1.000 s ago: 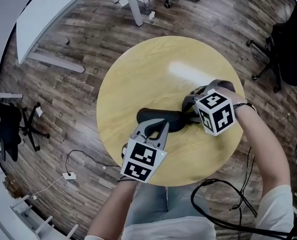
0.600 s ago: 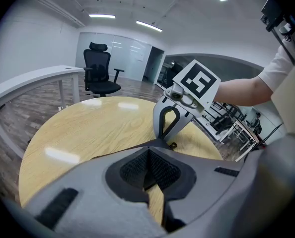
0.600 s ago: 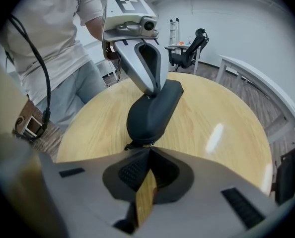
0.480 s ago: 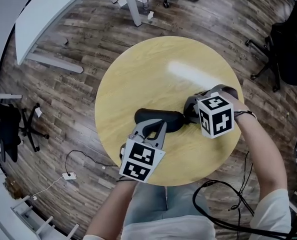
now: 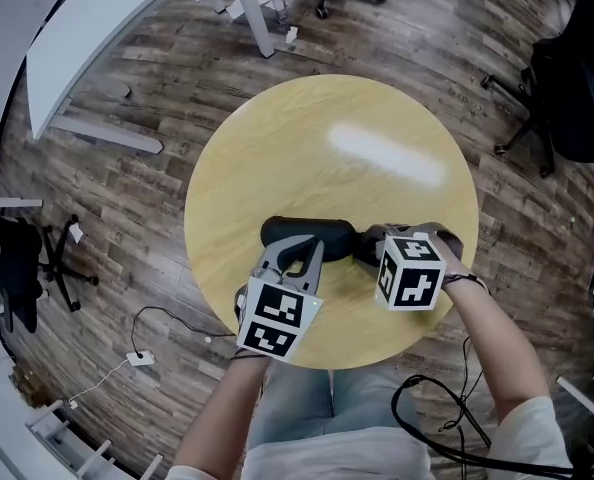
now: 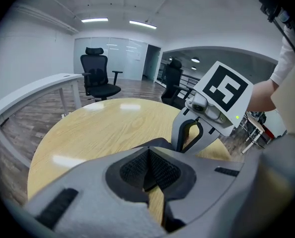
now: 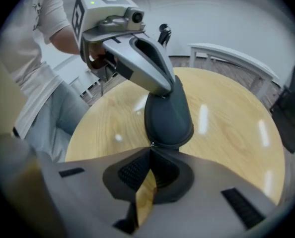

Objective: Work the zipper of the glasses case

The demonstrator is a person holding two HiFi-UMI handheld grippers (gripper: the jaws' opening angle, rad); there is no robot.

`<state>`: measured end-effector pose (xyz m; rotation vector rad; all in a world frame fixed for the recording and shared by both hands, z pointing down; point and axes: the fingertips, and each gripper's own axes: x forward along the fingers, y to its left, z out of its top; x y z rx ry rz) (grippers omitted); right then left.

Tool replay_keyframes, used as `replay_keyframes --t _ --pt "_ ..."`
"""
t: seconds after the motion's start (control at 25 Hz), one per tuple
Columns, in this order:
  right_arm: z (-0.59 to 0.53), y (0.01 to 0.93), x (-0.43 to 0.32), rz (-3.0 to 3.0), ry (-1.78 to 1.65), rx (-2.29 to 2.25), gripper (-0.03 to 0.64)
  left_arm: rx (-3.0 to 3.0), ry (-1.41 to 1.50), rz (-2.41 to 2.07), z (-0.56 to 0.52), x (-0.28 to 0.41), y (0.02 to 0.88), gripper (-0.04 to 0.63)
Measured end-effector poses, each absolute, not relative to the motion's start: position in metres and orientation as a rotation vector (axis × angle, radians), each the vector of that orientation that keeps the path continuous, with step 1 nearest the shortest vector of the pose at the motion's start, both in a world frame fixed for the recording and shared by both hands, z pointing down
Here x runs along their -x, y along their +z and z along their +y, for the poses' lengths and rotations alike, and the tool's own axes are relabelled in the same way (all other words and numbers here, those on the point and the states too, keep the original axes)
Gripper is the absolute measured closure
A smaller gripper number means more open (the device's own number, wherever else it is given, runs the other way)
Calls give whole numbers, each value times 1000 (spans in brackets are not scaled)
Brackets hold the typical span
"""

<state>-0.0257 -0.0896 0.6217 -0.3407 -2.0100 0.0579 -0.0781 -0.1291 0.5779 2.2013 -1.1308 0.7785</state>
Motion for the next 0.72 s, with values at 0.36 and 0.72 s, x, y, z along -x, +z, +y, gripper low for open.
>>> replay_keyframes --t 0.36,0.72 --pt "-142 613 -9 -2111 -117 55 615 -2208 849 -975 -132 88 575 592" --pt "-113 613 14 -2176 135 -106 615 -2217 841 -1038 -131 85 577 592"
